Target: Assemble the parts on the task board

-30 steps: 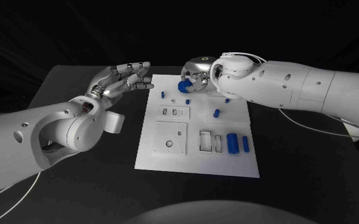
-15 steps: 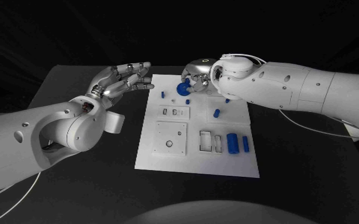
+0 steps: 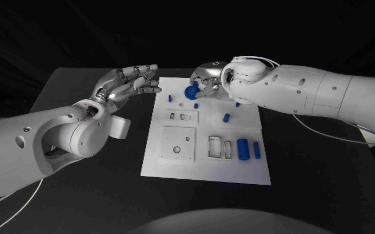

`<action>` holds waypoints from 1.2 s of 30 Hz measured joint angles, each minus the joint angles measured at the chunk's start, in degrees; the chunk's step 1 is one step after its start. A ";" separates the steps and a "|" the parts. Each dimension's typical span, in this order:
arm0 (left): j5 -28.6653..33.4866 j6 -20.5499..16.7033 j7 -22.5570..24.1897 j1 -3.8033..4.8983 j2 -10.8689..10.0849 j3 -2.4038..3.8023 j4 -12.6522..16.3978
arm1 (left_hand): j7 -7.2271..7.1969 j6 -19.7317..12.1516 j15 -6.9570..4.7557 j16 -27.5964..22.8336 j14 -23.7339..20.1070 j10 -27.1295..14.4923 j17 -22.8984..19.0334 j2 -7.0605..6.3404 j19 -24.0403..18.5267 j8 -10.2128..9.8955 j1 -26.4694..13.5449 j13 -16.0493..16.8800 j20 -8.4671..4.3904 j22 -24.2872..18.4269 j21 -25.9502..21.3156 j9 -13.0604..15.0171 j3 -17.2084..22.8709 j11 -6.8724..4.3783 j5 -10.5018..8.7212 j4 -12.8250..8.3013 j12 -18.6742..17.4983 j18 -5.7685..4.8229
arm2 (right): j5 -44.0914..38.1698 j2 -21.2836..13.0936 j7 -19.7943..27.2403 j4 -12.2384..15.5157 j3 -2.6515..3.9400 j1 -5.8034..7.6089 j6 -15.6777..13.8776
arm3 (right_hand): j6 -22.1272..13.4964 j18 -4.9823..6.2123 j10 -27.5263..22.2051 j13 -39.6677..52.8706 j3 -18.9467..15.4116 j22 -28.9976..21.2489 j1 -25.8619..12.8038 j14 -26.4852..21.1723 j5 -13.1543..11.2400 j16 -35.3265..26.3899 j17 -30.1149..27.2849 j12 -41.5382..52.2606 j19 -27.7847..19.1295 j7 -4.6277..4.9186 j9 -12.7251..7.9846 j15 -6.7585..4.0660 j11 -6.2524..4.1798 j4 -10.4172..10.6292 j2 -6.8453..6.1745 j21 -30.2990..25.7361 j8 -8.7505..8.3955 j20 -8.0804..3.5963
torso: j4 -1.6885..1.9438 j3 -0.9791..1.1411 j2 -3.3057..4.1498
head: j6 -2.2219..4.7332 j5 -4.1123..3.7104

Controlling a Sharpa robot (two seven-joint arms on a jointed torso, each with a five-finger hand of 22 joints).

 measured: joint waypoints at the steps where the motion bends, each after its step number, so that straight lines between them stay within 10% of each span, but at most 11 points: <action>1: 0.00 0.01 0.00 0.00 0.00 0.00 0.00 | 0.00 0.00 0.00 0.00 0.00 0.00 0.00 0.00 0.00 0.00 0.00 0.00 0.00 0.00 0.00 0.00 0.00 0.00 0.00 0.00 0.00 0.00 | 0.00 -0.26 0.12 0.15 0.00 -0.01 -0.41 | 0.00 0.00 0.00 0.00 -0.07 0.00 0.00 0.00 -0.31 0.00 0.00 0.00 0.00 0.00 -0.17 0.00 0.00 0.00 0.00 0.00 0.00 0.00 | 0.01 0.01 0.01 | 0.04 0.00; 16: -0.01 0.06 -0.04 -0.01 -0.65 0.00 0.11 | 0.20 -0.21 0.00 0.00 0.00 0.00 0.00 0.00 0.00 0.00 0.00 0.00 0.00 0.01 0.00 0.00 0.00 0.00 0.00 0.00 0.00 0.00 | 3.00 -12.58 5.32 10.55 0.00 2.27 -12.58 | 3.32 0.01 0.05 -0.01 -3.82 -0.01 -2.11 0.22 -5.15 0.00 -0.01 0.00 0.22 -0.82 -2.03 -0.22 -0.46 3.29 1.35 1.93 0.68 -0.23 | -0.10 0.01 0.08 | 0.25 0.60; 26: -0.03 0.19 -0.09 -0.20 -0.18 -0.02 -0.07 | 0.20 -0.21 0.00 0.00 0.00 0.00 0.00 0.00 0.00 0.00 0.00 0.00 0.00 0.01 0.00 0.00 0.29 0.00 0.00 0.02 0.00 0.01 | 11.24 -23.06 10.50 15.11 -0.03 2.52 -15.50 | 9.09 -1.35 0.07 -0.01 -3.19 -0.02 2.22 0.21 10.24 0.00 -0.02 0.00 0.01 -2.35 0.72 -1.66 -2.19 2.20 0.96 5.39 4.45 -1.47 | -0.46 -0.01 0.02 | -0.03 0.13; 36: -0.12 0.65 -0.11 -0.88 -0.21 -0.01 -0.56 | 0.20 -0.21 0.00 0.00 0.00 -0.02 0.00 0.00 -0.33 0.00 0.45 0.00 -0.08 -0.01 0.00 0.00 0.49 0.02 0.00 -0.17 0.00 0.01 | 23.47 -26.55 18.49 11.40 -0.12 -2.54 -17.29 | 1.15 -1.34 0.20 -0.01 -6.56 -0.02 3.18 0.21 -3.21 0.00 -0.02 0.00 0.13 -3.08 7.37 -2.07 -2.46 6.43 0.00 5.38 8.90 -2.00 | -0.87 0.21 -0.29 | 0.01 -0.21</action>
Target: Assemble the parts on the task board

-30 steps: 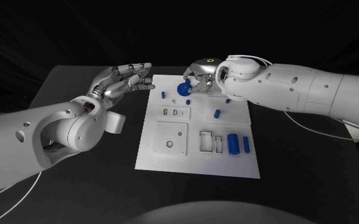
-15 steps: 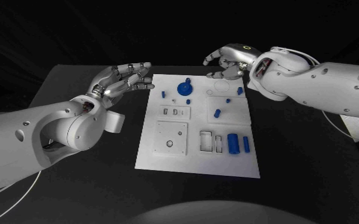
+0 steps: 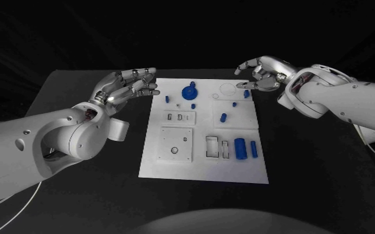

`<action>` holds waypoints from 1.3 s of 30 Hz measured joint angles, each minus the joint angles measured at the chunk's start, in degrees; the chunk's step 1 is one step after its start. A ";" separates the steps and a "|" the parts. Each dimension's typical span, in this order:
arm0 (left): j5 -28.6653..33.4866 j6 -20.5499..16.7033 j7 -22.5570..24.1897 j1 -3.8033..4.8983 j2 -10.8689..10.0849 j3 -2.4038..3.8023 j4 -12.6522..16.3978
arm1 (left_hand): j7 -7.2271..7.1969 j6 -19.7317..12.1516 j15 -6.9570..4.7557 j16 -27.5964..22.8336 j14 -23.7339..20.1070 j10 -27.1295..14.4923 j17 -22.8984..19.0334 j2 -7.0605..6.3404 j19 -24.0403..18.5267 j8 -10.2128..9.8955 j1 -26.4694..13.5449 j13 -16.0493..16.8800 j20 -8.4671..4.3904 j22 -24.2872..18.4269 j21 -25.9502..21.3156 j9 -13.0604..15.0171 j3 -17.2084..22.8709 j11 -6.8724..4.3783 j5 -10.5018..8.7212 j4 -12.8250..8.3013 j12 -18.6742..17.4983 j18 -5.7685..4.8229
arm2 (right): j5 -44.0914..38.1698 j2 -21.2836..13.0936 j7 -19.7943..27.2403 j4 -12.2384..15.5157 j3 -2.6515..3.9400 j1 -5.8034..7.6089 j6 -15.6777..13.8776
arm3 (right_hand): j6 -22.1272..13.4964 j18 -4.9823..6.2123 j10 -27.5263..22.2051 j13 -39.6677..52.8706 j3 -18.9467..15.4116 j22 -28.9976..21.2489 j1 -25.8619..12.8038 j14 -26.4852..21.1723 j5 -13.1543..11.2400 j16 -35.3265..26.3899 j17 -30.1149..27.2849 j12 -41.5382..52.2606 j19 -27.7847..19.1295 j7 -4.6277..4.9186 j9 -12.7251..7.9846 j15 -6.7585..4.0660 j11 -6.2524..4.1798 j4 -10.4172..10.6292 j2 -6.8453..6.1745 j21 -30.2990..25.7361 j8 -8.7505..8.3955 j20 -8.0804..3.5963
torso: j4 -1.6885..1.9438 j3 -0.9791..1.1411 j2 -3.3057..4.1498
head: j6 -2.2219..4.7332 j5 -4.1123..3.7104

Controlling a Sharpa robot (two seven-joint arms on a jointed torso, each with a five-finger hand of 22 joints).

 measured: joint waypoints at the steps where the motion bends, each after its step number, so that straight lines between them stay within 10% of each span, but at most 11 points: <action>1: -0.01 0.05 0.00 -0.10 -0.01 0.00 -0.03 | 0.00 0.00 0.00 0.00 0.00 -0.11 0.00 0.00 -0.08 0.00 0.00 0.00 0.08 -0.03 0.00 0.00 0.02 0.11 0.00 -0.02 0.00 0.00 | 1.10 0.07 0.76 -0.71 0.00 -0.60 -0.19 | -1.04 -0.01 0.00 0.00 -0.17 0.00 0.34 0.00 -0.17 0.00 0.00 0.00 0.08 -0.02 0.62 0.00 0.00 0.58 -0.34 0.00 0.60 -0.08 | -0.05 0.03 -0.04 | 0.03 0.00; 15: -0.43 0.75 -0.12 -0.75 -0.48 0.00 -0.46 | 0.20 -0.21 0.21 0.00 -0.20 -0.20 -0.05 -0.31 -0.08 0.00 0.31 0.00 0.08 -0.03 0.00 0.00 0.18 0.20 0.00 0.14 0.00 0.01 | 13.05 2.68 9.45 -8.63 -0.02 -5.75 -1.55 | -11.23 0.00 -0.20 0.00 -0.18 -0.01 4.23 0.00 12.18 0.00 -0.01 0.00 0.08 0.00 5.40 0.00 -0.20 4.70 -1.06 0.00 8.23 -0.07 | -0.40 0.24 -0.42 | 0.20 0.13; 39: -0.70 1.15 -0.31 -0.86 -0.75 0.00 -0.70 | 0.20 -0.21 0.20 0.00 -0.20 -0.20 -0.04 -0.07 -0.08 0.00 0.53 0.00 0.08 -0.02 0.00 0.00 0.41 0.19 0.00 -0.09 0.00 0.01 | 16.43 4.07 12.43 -13.13 -0.01 -8.71 -0.28 | -11.45 0.01 -0.20 0.04 -0.46 -0.02 4.79 0.00 11.70 0.00 0.03 0.00 0.07 0.26 6.03 0.01 -0.20 5.68 -1.01 -0.05 11.08 -0.06 | -0.37 0.19 -0.40 | 0.37 -0.12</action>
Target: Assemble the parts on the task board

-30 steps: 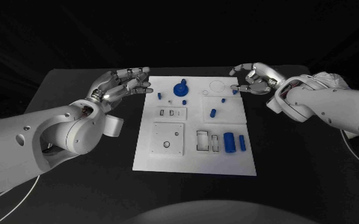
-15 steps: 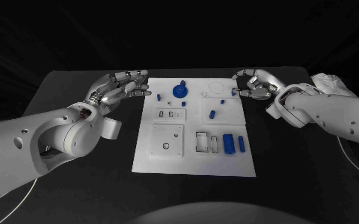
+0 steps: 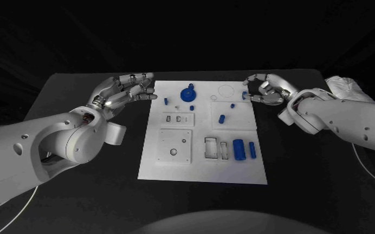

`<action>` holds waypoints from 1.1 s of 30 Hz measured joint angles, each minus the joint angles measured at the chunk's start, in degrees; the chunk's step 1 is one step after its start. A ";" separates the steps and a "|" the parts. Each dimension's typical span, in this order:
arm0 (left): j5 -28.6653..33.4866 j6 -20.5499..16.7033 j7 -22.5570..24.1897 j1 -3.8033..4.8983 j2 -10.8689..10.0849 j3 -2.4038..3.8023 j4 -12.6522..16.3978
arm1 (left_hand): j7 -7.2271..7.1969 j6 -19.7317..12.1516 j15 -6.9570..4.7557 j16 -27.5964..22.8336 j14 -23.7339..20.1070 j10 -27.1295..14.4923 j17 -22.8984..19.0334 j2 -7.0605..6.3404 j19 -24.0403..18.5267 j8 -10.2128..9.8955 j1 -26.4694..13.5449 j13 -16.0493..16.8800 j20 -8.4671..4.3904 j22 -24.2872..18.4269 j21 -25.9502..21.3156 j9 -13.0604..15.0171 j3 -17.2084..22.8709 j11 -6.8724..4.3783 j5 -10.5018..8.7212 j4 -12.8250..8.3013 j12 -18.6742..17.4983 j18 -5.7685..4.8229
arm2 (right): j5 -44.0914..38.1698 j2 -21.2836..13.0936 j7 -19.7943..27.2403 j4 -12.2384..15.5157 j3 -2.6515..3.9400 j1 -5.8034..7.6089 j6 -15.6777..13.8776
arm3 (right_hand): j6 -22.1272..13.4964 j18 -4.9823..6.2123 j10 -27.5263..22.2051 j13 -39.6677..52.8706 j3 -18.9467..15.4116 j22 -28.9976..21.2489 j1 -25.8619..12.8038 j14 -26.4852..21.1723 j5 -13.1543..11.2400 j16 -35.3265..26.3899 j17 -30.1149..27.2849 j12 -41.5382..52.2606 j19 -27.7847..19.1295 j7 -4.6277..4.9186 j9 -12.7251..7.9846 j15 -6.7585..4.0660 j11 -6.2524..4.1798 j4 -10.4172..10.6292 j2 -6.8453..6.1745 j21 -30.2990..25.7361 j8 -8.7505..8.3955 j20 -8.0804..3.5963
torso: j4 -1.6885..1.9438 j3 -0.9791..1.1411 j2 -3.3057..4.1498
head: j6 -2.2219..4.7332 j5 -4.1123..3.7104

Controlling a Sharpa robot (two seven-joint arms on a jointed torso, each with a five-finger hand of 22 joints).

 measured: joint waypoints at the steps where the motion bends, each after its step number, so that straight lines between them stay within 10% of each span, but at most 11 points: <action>1: 0.00 0.01 0.00 0.00 0.00 0.00 -0.02 | 0.00 0.00 0.00 0.00 0.00 0.00 0.00 0.00 0.00 0.00 0.00 0.00 0.00 0.00 0.00 0.00 0.00 0.00 0.00 0.00 0.00 0.00 | 0.01 0.00 0.03 -0.06 0.00 -0.03 0.08 | -0.32 0.00 0.00 0.00 0.13 0.02 0.23 0.00 0.00 0.00 0.00 0.00 0.00 0.07 0.00 0.00 0.00 0.13 -0.23 0.00 0.24 0.00 | 0.00 0.00 -0.01 | -0.01 0.00; 33: -0.07 0.22 -0.21 -0.05 -0.03 0.00 -0.12 | 0.00 0.00 0.00 0.00 0.00 0.00 0.01 0.00 0.00 0.00 0.00 0.00 0.00 0.01 0.00 0.00 0.16 0.00 0.00 0.16 0.00 -0.01 | -0.27 1.02 -1.35 -1.39 0.03 -1.16 2.56 | -0.80 0.00 0.00 -0.01 2.75 0.03 4.56 0.00 6.79 0.00 -0.02 0.00 0.00 0.54 -0.28 0.01 0.00 -1.39 0.10 -0.57 5.99 0.01 | 0.05 0.00 -0.02 | -0.33 0.01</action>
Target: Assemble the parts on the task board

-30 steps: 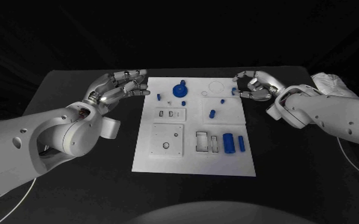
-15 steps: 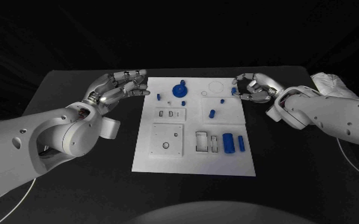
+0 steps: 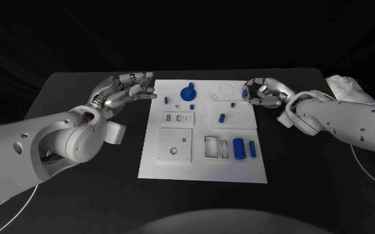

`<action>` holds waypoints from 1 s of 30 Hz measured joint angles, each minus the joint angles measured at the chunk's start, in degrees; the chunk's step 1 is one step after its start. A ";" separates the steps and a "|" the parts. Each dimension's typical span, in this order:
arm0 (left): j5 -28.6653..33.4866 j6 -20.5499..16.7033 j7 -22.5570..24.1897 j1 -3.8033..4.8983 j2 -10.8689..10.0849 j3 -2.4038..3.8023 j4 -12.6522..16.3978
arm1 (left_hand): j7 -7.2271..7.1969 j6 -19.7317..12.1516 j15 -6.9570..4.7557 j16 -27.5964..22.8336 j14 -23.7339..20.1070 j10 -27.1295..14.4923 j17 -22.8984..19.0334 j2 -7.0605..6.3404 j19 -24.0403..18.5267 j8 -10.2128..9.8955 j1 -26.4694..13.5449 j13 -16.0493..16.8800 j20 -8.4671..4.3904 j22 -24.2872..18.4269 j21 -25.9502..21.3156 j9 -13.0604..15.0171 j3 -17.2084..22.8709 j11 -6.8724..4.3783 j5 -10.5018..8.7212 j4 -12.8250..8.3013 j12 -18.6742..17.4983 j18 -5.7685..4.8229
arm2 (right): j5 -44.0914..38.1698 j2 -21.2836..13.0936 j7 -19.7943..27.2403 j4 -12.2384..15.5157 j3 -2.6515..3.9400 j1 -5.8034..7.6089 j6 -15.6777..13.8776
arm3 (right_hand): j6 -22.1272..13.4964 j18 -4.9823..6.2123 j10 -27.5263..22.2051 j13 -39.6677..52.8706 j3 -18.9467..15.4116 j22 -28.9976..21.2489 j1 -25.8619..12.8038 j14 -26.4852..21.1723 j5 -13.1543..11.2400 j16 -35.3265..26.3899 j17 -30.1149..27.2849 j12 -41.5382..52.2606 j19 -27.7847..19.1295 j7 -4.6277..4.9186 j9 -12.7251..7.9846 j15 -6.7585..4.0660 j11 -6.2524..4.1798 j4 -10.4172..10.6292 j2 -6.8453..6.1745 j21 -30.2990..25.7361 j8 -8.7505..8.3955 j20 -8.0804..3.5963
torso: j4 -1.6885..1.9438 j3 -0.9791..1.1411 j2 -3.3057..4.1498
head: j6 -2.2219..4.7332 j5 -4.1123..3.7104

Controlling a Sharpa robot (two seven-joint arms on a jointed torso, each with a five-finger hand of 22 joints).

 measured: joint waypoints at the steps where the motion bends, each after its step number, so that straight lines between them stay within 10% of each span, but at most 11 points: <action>1: 0.00 0.01 -0.01 0.00 -0.01 0.00 0.00 | 0.00 0.00 0.00 0.00 0.00 0.00 0.00 0.00 0.00 0.00 0.00 0.00 0.00 0.00 0.00 0.00 0.00 0.00 0.00 0.00 0.00 0.00 | 0.00 0.02 -0.04 -0.02 0.00 0.00 0.00 | 0.28 0.00 0.00 0.00 0.09 0.00 0.00 0.00 0.01 0.00 0.00 0.00 0.00 0.04 0.12 0.00 0.00 -0.09 0.00 0.00 0.28 0.00 | 0.00 0.00 0.00 | -0.03 0.01; 10: -0.01 0.08 -0.14 0.00 -0.01 0.00 0.00 | 0.00 0.00 0.00 0.23 0.00 0.00 -0.02 0.00 -0.21 0.00 0.00 0.00 -0.21 -0.04 0.00 0.00 0.00 0.00 0.00 0.00 0.00 0.01 | 0.01 0.11 -0.31 -0.06 0.02 -0.02 -0.06 | 1.20 0.00 0.00 0.00 0.40 -0.01 0.23 0.00 0.20 0.00 -0.01 0.00 0.00 -0.08 2.43 0.00 0.00 -0.39 0.23 -0.21 5.59 0.00 | -0.02 -0.01 0.01 | -0.28 0.05; 30: -0.09 0.18 -0.43 -0.01 -0.26 0.00 0.09 | 0.00 0.00 0.00 0.23 0.00 0.00 -0.04 0.00 -0.21 0.00 0.00 -0.04 -0.21 -0.04 0.00 0.00 0.00 0.00 0.00 0.00 0.00 0.01 | 0.75 -0.12 -0.48 3.20 -0.06 1.73 -1.90 | 2.91 0.00 0.20 -0.02 0.79 -0.02 0.45 0.00 0.44 0.00 -0.02 0.00 0.00 0.65 3.37 0.00 0.21 -0.79 0.46 -0.44 8.22 0.00 | -0.07 -0.08 -0.02 | -0.57 0.62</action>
